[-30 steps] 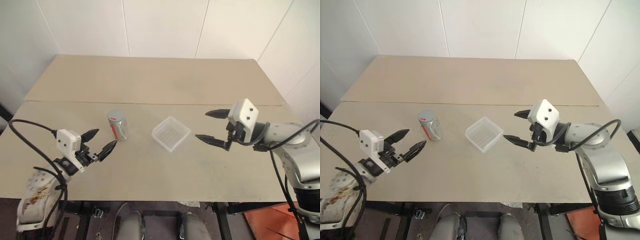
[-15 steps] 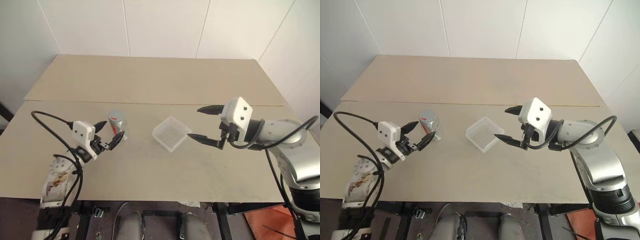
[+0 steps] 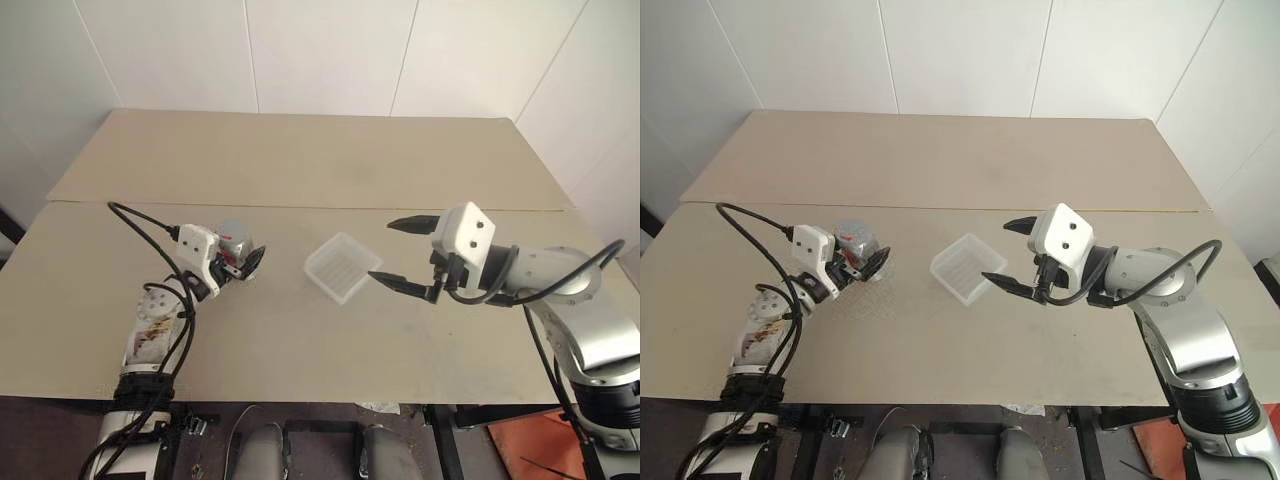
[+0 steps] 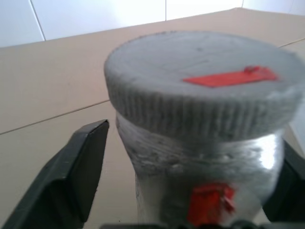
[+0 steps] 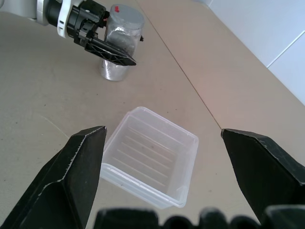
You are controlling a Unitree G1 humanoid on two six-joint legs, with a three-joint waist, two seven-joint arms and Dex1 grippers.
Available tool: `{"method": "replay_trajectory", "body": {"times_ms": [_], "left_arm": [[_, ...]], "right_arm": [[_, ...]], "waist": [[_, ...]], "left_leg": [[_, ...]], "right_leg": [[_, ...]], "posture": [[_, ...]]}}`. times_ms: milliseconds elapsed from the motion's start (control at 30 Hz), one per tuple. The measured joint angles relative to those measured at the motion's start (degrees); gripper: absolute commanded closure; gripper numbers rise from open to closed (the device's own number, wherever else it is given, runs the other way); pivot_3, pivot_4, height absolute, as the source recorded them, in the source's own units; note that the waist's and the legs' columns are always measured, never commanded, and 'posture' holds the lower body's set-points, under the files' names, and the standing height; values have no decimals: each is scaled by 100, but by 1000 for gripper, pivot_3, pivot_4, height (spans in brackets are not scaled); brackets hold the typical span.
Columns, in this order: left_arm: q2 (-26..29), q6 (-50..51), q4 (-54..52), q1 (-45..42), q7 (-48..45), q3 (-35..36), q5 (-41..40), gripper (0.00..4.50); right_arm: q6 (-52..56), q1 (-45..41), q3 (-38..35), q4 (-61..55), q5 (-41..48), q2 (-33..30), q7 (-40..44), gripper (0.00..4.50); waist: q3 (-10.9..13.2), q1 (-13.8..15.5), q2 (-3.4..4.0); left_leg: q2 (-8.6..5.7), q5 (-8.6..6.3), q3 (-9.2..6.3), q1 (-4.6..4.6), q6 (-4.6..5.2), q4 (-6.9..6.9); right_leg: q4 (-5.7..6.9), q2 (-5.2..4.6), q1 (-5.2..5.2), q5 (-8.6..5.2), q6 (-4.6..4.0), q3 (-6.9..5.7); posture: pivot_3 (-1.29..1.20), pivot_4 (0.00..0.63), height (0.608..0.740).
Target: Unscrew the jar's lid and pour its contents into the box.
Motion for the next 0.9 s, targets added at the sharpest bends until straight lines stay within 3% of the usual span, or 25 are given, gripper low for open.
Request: {"method": "replay_trajectory", "body": {"times_ms": [167, 300, 400, 633, 767, 900], "left_arm": [[-21, 1, 9, 0, 74, -12, 26, 2546], [62, 211, -409, 46, 100, -11, 9, 2572], [436, 557, -946, 62, -317, -61, -177, 2572], [1826, 1847, -1730, -424, -2656, -41, -1760, 2572], [1831, 2254, -1681, -833, -3259, -193, -2143, 2572], [1576, 2306, -1301, -1320, -3532, -561, -2120, 2572]], "right_arm": [[0, 0, 1, -1, -4, 53, -45, 0], [51, -48, 75, -22, 3, 214, -144, 0], [474, -511, 287, -33, 117, 542, -291, 0], [1214, -2016, 486, 485, 992, 1598, -306, 0], [1583, -2666, 649, 930, 1135, 1983, -373, 0], [1786, -2789, 931, 1178, 1115, 2273, -482, 0]], "waist": [[0, 6, 0], [0, -2, -1], [1, -57, 0], [3, -120, 3], [3, -79, 4], [3, -68, 3]], "left_leg": [[0, 0, -1, 0, 0, 2], [1, 0, -2, -2, 0, 2], [2, 2, -3, -2, -3, 2], [-1, 3, -7, -1, -3, 2], [-1, 3, -9, -5, -3, 2], [-4, 3, 1, -11, -2, 4]], "right_leg": [[2, 0, 1, 1, 1, 0], [3, 0, -1, 1, 1, 0], [14, 1, -7, 1, -1, 1], [14, 1, -6, 1, -1, -1], [13, 2, -6, 0, 0, -7], [13, 2, -7, 0, 0, -7]], "posture": [[0, 150, 740], [0, 150, 740], [0, 150, 740], [0, 150, 740], [0, 150, 740], [0, 150, 740]]}}
